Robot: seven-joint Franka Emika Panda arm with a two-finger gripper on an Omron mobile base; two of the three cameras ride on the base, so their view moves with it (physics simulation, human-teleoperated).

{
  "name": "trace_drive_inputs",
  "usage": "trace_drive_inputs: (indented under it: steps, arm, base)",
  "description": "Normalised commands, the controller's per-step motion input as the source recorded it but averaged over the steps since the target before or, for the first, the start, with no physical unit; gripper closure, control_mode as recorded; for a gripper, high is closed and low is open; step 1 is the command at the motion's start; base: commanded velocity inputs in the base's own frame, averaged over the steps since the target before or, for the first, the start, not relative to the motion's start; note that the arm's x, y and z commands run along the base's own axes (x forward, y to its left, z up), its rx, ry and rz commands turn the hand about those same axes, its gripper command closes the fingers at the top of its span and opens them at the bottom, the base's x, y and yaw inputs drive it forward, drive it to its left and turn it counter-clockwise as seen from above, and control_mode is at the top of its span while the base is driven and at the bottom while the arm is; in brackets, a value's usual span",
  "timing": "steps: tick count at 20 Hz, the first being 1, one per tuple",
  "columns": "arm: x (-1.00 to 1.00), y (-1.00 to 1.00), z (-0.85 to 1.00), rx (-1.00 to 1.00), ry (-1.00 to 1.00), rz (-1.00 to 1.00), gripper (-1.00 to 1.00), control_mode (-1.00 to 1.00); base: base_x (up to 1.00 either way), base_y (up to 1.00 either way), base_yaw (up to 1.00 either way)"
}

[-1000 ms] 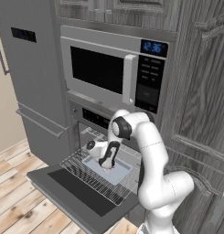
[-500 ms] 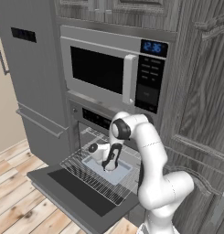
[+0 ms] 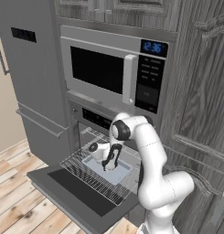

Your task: Take the baked cake out of the oven and place it on the plate for cooling. Then close the oven door.

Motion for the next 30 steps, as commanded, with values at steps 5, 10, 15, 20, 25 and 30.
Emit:
trace_drive_inputs:
  steps: [5, 10, 15, 20, 25, 30]
  arm:
    - [0.16, 0.0, -0.1, 0.0, 0.0, 0.0, -1.0, -1.0]
    - [0.16, 0.03, -0.16, 0.0, 0.0, 0.0, -1.0, -1.0]
    - [0.06, 0.02, -0.18, 0.0, 0.0, 0.0, -1.0, -1.0]
    - [0.05, 0.0, -0.14, 0.0, 0.0, 0.0, -1.0, -1.0]
    - [0.15, 0.0, -0.13, 0.0, 0.01, 0.0, -1.0, -1.0]
    - [0.21, 0.0, -0.14, 0.0, 0.03, 0.0, -1.0, -1.0]
  base:
    - [0.0, 0.0, 0.0]
    - [0.0, 0.0, 0.0]
    - [0.0, 0.0, 0.0]
    - [0.0, 0.0, 0.0]
    - [0.0, 0.0, 0.0]
    - [0.0, 0.0, 0.0]
